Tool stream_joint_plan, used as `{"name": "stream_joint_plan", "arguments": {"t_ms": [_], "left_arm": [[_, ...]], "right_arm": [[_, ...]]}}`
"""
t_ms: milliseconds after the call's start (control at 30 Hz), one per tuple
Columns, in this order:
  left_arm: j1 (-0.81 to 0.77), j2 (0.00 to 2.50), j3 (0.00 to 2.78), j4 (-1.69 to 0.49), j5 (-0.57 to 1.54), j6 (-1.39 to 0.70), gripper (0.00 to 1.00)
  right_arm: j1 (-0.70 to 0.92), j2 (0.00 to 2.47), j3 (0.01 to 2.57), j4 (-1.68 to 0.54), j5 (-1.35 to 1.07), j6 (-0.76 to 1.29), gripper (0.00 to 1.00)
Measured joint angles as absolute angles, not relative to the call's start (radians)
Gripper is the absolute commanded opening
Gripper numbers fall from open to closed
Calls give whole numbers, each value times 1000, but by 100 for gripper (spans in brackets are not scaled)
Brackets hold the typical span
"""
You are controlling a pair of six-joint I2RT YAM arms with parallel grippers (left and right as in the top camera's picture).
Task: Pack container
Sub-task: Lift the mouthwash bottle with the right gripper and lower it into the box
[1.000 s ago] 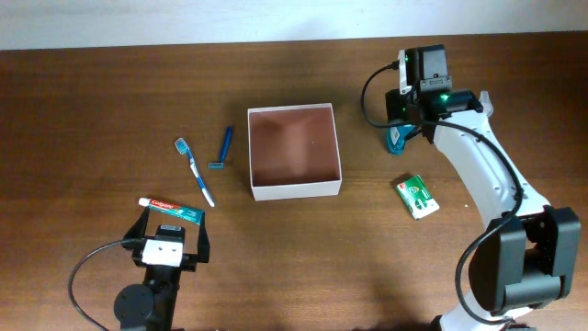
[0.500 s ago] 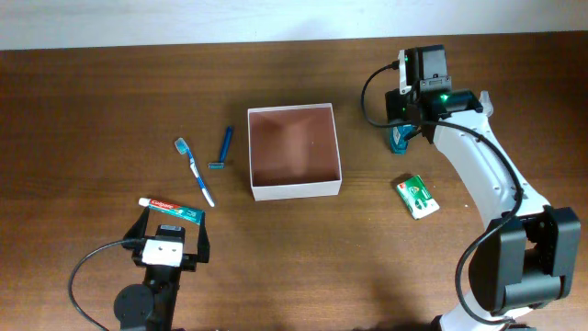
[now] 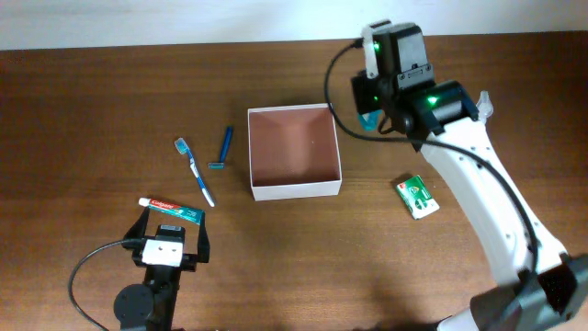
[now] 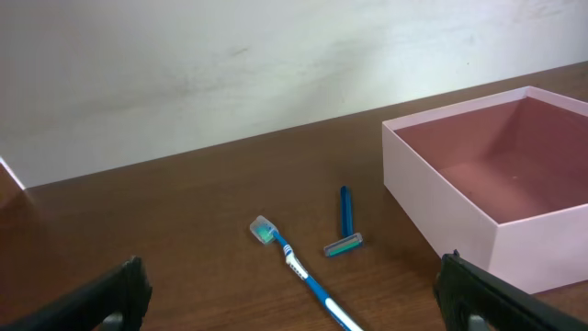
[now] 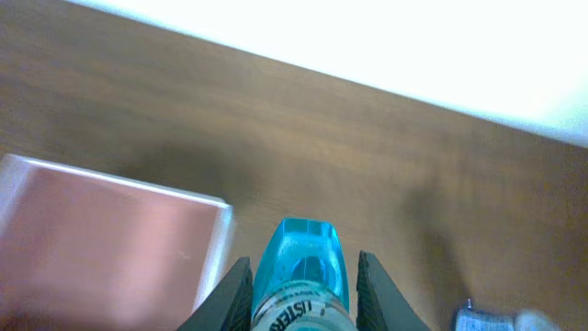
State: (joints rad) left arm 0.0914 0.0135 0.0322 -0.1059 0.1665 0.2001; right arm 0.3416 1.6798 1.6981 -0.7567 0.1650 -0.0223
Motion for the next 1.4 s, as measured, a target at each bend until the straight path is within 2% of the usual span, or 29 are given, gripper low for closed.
{"name": "stream_joint_plan", "arguments": {"t_ms": [167, 400, 767, 1400], "left_arm": [[91, 14, 32, -106, 167, 200, 100], [91, 14, 32, -106, 167, 200, 100], [91, 14, 32, -106, 167, 200, 100], [91, 14, 32, -105, 167, 200, 100]], "right_arm": [[417, 1648, 1814, -808, 172, -6, 23], [468, 1651, 1829, -812, 176, 35, 21], [474, 1709, 1829, -782, 176, 129, 20], [511, 1845, 1829, -727, 176, 154, 20]]}}
